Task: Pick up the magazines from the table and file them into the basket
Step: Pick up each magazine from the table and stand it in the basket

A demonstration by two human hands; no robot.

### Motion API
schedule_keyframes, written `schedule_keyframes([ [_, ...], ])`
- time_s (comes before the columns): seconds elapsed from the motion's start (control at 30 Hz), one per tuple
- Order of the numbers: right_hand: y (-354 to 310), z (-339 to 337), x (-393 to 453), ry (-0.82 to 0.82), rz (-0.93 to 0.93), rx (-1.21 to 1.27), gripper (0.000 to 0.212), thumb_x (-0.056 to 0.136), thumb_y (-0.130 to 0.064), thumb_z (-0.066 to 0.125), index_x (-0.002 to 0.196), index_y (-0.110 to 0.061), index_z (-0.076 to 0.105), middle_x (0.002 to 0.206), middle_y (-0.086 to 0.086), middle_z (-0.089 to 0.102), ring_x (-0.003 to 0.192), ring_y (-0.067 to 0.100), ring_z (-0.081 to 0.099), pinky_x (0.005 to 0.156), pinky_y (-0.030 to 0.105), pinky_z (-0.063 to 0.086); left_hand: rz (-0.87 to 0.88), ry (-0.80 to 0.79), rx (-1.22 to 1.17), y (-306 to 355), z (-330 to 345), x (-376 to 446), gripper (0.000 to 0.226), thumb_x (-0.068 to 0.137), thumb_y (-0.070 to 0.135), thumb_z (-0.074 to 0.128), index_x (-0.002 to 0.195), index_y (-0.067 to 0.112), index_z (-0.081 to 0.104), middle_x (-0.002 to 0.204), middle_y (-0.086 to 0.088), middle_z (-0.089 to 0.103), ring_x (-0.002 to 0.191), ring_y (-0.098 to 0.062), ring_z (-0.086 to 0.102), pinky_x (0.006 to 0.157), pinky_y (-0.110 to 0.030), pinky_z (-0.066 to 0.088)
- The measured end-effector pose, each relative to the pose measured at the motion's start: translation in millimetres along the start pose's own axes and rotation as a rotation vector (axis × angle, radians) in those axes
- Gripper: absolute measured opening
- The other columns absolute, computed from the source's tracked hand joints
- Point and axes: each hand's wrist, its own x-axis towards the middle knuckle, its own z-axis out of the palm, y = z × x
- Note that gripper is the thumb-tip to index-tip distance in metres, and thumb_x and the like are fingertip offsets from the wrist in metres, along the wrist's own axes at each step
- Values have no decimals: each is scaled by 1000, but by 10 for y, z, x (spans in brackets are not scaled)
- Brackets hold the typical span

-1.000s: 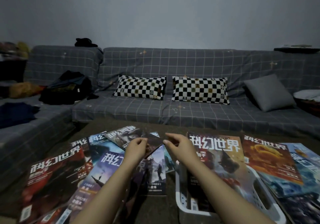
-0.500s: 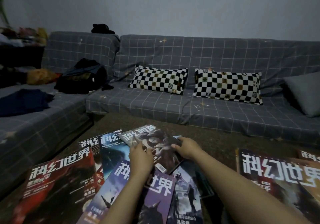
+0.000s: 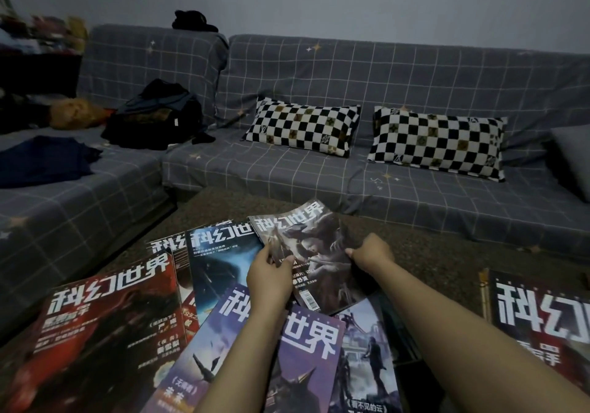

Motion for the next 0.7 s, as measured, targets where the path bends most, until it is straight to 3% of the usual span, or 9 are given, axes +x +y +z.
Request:
schedule_keyframes([
  [0.1, -54, -72, -71, 139, -21, 107, 28, 86, -32, 61, 109, -17, 54, 116, 11, 62, 108, 31, 57, 88, 35, 43, -80, -42, -137, 21, 7, 12, 39, 85, 8, 65, 124, 12, 58, 118, -5, 65, 107, -23, 61, 98, -43, 47],
  [0.2, -98, -239, -171, 228, -64, 217, 11, 86, -31, 61, 90, -23, 54, 100, 6, 66, 93, 28, 60, 72, 30, 41, -133, -140, -294, 105, 18, -17, 38, 86, 7, 63, 123, 13, 58, 121, -10, 64, 106, -24, 62, 97, -45, 48],
  [0.3, -111, -510, -295, 258, -113, 406, 13, 86, -27, 62, 79, -21, 53, 88, 2, 65, 77, 22, 57, 65, 29, 39, -147, -201, -472, 260, 24, -90, 62, 87, 4, 60, 143, 20, 36, 143, -6, 47, 121, -22, 52, 104, -46, 40],
  [0.37, -116, -731, -423, 273, -133, 528, 16, 86, -26, 62, 75, -21, 51, 81, -1, 61, 70, 18, 55, 58, 29, 40, -60, -216, -499, 387, 18, -167, 76, 87, 0, 58, 149, 24, 20, 151, -2, 34, 131, -22, 43, 109, -48, 34],
  [0.47, -51, -1112, -687, 304, -153, 660, 12, 87, -25, 60, 79, -20, 53, 76, -2, 57, 65, 13, 51, 50, 26, 34, 64, -276, -459, 634, -13, -351, 80, 85, 0, 61, 148, 28, 21, 148, -5, 39, 131, -22, 44, 109, -49, 35],
  [0.6, 206, -1577, -1138, 265, -206, 874, 8, 88, -24, 60, 92, -22, 55, 83, -1, 59, 73, 18, 58, 53, 28, 43, 243, -434, -413, 1017, -43, -741, 68, 88, -1, 57, 141, 36, 36, 124, 2, 64, 110, -15, 63, 94, -41, 51],
  [0.7, 485, -1833, -1471, 258, -252, 975, 16, 88, -22, 60, 102, -25, 52, 88, -5, 59, 79, 14, 58, 55, 28, 45, 297, -472, -406, 1246, -49, -1077, 64, 90, -2, 53, 139, 37, 38, 115, -3, 69, 104, -19, 67, 88, -43, 54],
])
